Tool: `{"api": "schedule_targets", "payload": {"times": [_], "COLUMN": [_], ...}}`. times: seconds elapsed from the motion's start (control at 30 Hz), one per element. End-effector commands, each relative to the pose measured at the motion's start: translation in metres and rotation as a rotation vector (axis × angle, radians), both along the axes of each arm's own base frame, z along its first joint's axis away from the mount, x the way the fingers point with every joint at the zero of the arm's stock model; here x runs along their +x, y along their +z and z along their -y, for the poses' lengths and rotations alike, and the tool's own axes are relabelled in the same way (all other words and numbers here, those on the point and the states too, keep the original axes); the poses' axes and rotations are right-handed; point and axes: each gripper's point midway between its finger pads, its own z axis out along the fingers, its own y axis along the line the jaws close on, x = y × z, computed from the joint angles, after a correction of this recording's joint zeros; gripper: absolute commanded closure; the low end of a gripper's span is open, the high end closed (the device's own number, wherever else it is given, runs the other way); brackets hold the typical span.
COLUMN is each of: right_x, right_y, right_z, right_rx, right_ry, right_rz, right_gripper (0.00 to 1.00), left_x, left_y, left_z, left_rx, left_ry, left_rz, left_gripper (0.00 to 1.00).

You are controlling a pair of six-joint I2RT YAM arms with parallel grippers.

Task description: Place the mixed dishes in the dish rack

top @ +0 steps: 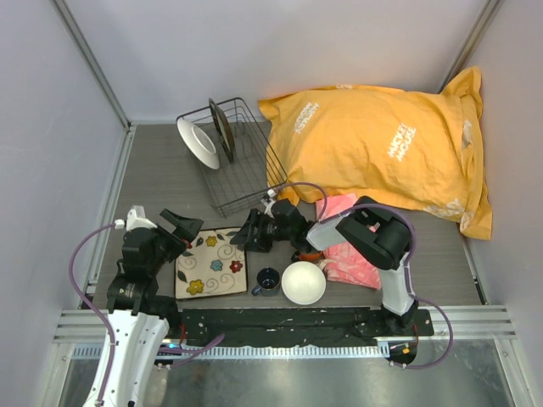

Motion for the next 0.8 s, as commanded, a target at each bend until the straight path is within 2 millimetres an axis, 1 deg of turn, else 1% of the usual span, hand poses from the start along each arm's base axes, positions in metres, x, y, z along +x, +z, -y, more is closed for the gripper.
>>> {"api": "schedule_targets", "payload": {"times": [0.0,0.03,0.13,0.17,0.23,0.3,0.33,0.4,0.43,0.5,0.57,0.6,0.63,0.67,0.7,0.77], "right_x": [-0.01,-0.01,-0.009,-0.009,-0.009,-0.008,-0.007,-0.006,-0.005,-0.003,-0.001,0.001,0.002,0.002,0.003,0.005], "right_y": [-0.032,-0.035,-0.04,-0.043,-0.044,-0.045,-0.045,-0.042,-0.04,-0.034,-0.031,-0.023,-0.019,-0.014,-0.003,0.007], "right_z": [0.008,0.008,0.009,0.009,0.009,0.009,0.008,0.007,0.007,0.008,0.01,0.011,0.012,0.012,0.011,0.012], "right_rx": [-0.067,-0.072,-0.087,-0.092,-0.093,-0.094,-0.093,-0.091,-0.091,-0.095,-0.11,-0.102,-0.101,-0.097,-0.08,-0.075], "right_ry": [0.009,0.008,0.005,0.003,0.003,-0.001,0.0,0.0,0.001,-0.001,-0.007,-0.011,-0.014,-0.014,-0.015,-0.017], "right_rz": [-0.066,-0.069,-0.069,-0.072,-0.07,-0.068,-0.066,-0.059,-0.048,-0.034,-0.017,-0.003,0.001,0.006,0.022,0.036], "right_gripper": [0.36,0.37,0.43,0.47,0.5,0.55,0.62,0.7,0.77,0.81,0.9,0.95,0.99,0.99,0.99,0.99], "left_x": [0.007,0.007,0.007,0.006,0.006,0.005,0.005,0.004,0.004,0.004,0.003,0.003,0.003,0.002,0.002,0.001], "left_y": [0.013,0.014,0.014,0.013,0.013,0.011,0.01,0.011,0.011,0.011,0.011,0.011,0.011,0.011,0.011,0.011], "left_z": [0.003,0.003,0.003,0.003,0.003,0.003,0.003,0.002,0.002,0.002,0.002,0.002,0.002,0.002,0.002,0.001], "left_rx": [-0.014,-0.015,-0.018,-0.016,-0.017,-0.018,-0.017,-0.017,-0.02,-0.019,-0.019,-0.02,-0.019,-0.02,-0.019,-0.021], "left_ry": [-0.007,-0.009,-0.007,-0.007,-0.006,-0.005,-0.006,-0.002,-0.003,-0.002,-0.002,0.0,-0.002,0.0,0.0,0.004], "left_rz": [0.046,0.047,0.05,0.048,0.048,0.043,0.044,0.043,0.046,0.045,0.045,0.046,0.045,0.046,0.047,0.049], "left_gripper": [0.0,0.0,0.0,0.0,0.0,0.0,0.01,0.0,0.0,0.0,0.0,0.0,0.0,0.0,0.0,0.0]}}
